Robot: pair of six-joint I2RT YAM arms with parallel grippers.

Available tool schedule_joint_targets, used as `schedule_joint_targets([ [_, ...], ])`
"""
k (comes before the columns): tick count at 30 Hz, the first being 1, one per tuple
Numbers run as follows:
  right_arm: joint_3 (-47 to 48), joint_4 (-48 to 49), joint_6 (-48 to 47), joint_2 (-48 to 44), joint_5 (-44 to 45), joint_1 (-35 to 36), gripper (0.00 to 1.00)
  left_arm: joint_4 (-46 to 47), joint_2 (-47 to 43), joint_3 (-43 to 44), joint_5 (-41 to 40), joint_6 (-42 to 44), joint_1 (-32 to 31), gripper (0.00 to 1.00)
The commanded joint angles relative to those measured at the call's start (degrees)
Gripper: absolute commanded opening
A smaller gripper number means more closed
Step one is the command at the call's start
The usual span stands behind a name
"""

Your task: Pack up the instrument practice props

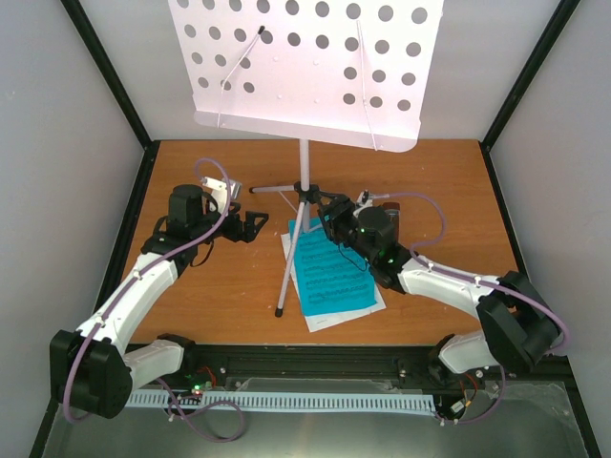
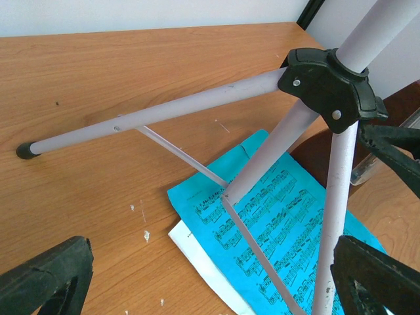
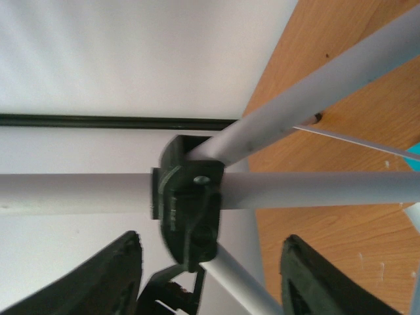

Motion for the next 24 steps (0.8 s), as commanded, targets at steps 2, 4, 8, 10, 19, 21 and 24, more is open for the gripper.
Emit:
schedule_joint_targets([
  [2,1.1,1.16,0.2,-0.26,1.83,-0.03,0.62,-0.08,-1.13,0.01,-0.9,0.46,0.25,0.99],
  [4,1.77,0.81,-0.01,0.62,1.5,-0.03,0.53,-0.14,-1.21,0.02,-1.18,0.48,0.25,0.99],
  [8,2.18,1.34,-0.06,2.16,1.46,-0.03,0.38,-0.19,-1.29,-0.03,-1.29,0.57,0.27,1.0],
  [10,2.24,1.51,0.09,2.8,1.21,-0.03,0.36,-0.21,-1.3,0.01,-1.28,0.57,0.25,0.99],
  [19,1.93,1.4,-3.91,2.77,2.24,-0.12,0.14,-0.16,-1.3,-0.08,-1.36,0.66,0.25,0.99],
  [21,1.77,1.84,-5.67,2.67,2.01,-0.21,0.12,-0.23,-1.2,-0.06,-1.33,0.65,0.25,0.99],
  [24,1.52,2.86,-9.44,2.77,1.25,-0.23,0.12,-0.27,-0.98,-0.05,-1.56,0.65,0.29,0.99],
])
